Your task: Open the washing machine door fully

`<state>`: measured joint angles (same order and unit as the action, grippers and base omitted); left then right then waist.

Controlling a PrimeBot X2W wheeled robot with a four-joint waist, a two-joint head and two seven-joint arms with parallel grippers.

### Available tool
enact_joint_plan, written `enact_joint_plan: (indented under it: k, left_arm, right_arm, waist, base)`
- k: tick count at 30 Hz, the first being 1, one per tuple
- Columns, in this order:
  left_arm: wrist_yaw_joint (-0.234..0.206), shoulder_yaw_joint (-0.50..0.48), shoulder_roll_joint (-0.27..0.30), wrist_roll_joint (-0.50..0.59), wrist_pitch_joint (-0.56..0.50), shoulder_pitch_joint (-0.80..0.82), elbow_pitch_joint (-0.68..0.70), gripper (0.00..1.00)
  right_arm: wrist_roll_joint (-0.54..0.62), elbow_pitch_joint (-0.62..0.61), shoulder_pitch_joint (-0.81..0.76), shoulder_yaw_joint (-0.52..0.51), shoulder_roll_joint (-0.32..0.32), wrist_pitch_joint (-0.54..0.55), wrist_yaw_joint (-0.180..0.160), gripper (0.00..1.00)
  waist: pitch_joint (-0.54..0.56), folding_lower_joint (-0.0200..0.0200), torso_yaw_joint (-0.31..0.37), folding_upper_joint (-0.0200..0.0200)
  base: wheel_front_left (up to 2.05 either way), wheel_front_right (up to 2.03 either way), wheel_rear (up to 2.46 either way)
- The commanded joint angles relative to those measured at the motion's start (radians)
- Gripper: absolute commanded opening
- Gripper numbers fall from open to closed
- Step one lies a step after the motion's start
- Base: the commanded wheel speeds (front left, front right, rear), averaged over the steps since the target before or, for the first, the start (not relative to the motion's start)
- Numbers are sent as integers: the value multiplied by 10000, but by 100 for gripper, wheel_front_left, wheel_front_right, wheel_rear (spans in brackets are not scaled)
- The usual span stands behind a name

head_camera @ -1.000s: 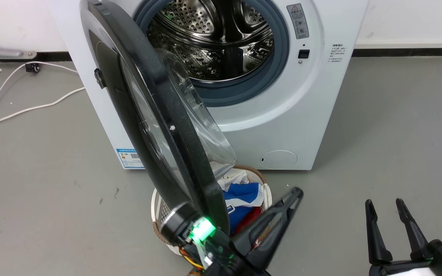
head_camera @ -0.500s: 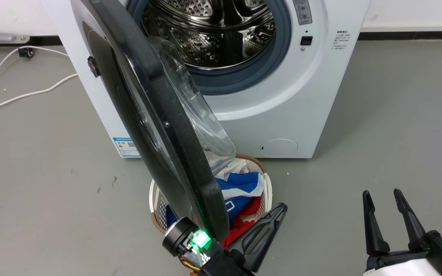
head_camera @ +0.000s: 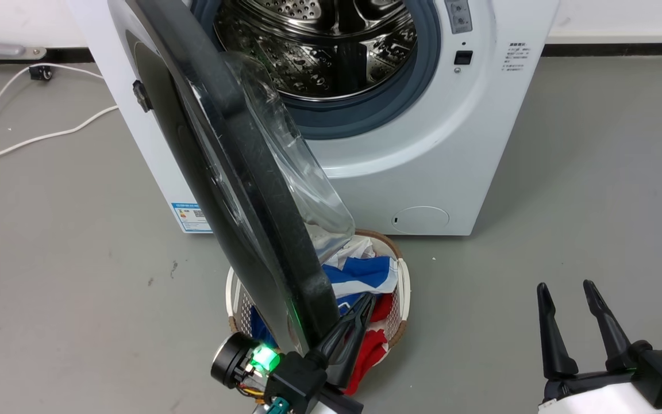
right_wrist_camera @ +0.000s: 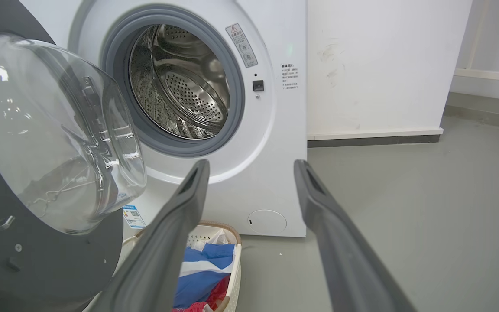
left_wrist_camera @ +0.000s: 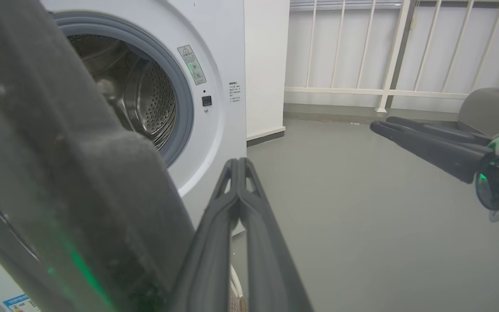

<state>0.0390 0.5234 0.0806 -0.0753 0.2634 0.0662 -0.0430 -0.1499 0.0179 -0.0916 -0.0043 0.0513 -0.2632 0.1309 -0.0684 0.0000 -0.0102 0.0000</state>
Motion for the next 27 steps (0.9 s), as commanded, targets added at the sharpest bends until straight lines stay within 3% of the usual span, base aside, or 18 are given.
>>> enact_joint_plan:
  k: [1, 27]
  left_arm:
    - [-195, -265, 3, -74, 20, -109, -28, 0]
    - [-1274, -2396, 383, -302, -20, -1520, 761, 0]
  right_arm:
    - [-34, 26, 31, -6, -23, -21, -2, 100]
    - [-85, 251, -249, -91, -20, -21, -2, 100]
  waist:
    - [68, 0, -65, 0]
    - [122, 0, -1543, 0]
  base:
    - [0, 0, 0]
    - [0, 0, 0]
